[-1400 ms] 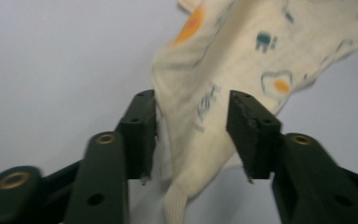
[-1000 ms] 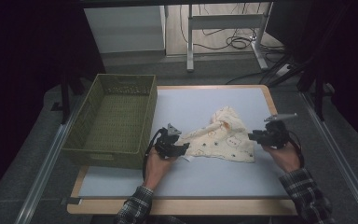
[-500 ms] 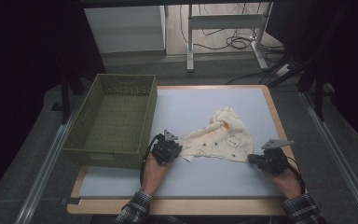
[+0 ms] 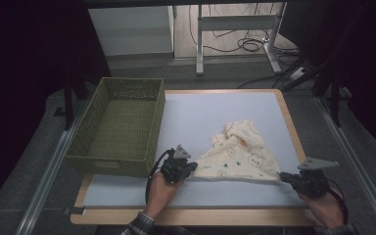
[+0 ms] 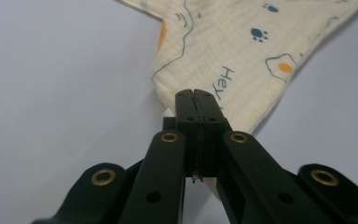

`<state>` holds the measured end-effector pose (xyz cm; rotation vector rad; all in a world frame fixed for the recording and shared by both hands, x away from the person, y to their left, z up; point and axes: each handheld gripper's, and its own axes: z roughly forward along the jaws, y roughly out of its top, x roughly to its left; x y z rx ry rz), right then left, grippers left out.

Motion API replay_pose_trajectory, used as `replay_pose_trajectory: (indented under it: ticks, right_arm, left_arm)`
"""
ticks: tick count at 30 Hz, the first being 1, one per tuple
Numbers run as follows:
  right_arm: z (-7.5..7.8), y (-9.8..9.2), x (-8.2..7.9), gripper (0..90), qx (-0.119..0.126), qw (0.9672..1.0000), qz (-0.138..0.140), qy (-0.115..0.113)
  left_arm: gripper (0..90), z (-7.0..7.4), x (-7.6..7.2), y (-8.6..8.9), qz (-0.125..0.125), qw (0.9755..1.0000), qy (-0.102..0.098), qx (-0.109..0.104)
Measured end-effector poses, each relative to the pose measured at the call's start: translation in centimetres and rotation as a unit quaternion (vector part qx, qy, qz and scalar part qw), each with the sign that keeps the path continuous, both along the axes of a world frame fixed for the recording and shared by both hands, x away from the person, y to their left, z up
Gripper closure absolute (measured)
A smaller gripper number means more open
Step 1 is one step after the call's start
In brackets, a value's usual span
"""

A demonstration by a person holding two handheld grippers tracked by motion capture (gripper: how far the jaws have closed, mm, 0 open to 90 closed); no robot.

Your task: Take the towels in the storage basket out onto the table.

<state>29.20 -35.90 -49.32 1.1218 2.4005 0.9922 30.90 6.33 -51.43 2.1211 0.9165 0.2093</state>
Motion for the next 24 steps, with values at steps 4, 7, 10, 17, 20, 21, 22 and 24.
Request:
replay_pose_trajectory:
  ticks: [4,7,10,17,20,21,22,24]
  right_arm:
    - [-1.0,-1.6,-1.7,86.1,-0.013,0.9997,-0.016,0.017]
    - [-1.2,-2.6,-2.1,81.9,0.004,0.9995,-0.025,0.020]
    - [-0.5,-2.7,-1.7,76.4,0.014,0.9994,-0.031,0.005]
    - [0.2,-1.4,0.9,69.8,0.016,0.9994,-0.026,-0.014]
    - [0.2,-0.9,2.1,68.7,0.018,0.9994,-0.025,-0.018]
    - [0.1,-0.7,2.5,68.2,0.018,0.9994,-0.025,-0.018]
    - [0.0,-0.6,2.9,67.9,0.019,0.9993,-0.026,-0.018]
    - [-0.2,-0.5,3.5,67.4,0.022,0.9993,-0.027,-0.016]
  left_arm:
    - [81.3,-0.4,-1.7,-0.7,-0.025,0.9997,0.004,-0.005]
    - [66.2,0.4,-1.2,-0.3,-0.009,0.9998,-0.019,-0.003]
    - [61.0,1.2,1.0,0.1,0.016,0.9994,-0.028,-0.013]
    - [59.6,0.6,7.3,-2.7,0.025,0.9991,-0.034,0.008]
    - [59.8,-0.2,9.7,-4.3,0.028,0.9988,-0.032,0.023]
    - [59.9,-0.4,10.6,-4.9,0.030,0.9985,-0.035,0.030]
    - [60.0,-0.5,11.1,-5.1,0.031,0.9984,-0.035,0.033]
    - [59.7,-1.0,12.3,-5.7,0.038,0.9982,-0.032,0.033]
